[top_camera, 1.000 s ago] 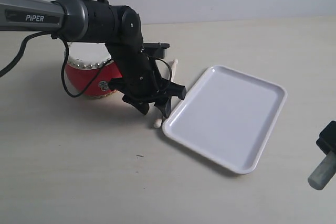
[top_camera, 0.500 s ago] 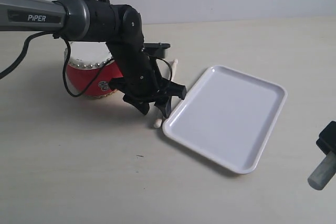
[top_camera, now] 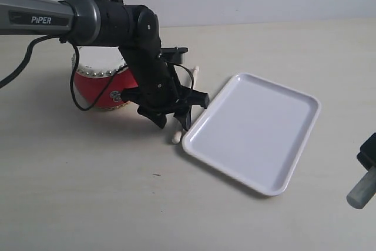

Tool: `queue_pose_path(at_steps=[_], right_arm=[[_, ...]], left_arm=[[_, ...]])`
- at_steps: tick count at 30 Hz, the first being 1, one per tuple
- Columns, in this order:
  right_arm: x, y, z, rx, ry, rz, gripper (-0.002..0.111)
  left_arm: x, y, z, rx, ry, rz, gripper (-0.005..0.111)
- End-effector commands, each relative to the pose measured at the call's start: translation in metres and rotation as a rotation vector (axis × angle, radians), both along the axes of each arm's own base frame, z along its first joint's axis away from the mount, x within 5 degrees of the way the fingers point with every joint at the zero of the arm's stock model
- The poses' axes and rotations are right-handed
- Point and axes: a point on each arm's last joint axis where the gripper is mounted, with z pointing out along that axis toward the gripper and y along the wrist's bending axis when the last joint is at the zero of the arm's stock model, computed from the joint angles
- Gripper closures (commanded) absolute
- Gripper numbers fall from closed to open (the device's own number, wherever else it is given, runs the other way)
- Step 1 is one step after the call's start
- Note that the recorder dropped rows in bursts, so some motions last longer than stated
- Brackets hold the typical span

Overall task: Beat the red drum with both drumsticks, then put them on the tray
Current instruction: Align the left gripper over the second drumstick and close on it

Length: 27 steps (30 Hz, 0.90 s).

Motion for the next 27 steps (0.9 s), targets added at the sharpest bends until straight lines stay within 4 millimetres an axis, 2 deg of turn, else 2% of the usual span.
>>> queue_pose_path(at_steps=[1,27], right_arm=[[-0.0003,-0.0002,0.0002,-0.008,-0.011,-0.002,0.108],[-0.0002,-0.0004,0.0002,-0.013,-0.016,-0.004,0.108]], left_arm=[[0.0014,0.0131,-0.0203,0.081,0.030,-0.011,0.052],[-0.0048,0.0156,-0.0268,0.086,0.125,-0.022,0.052]])
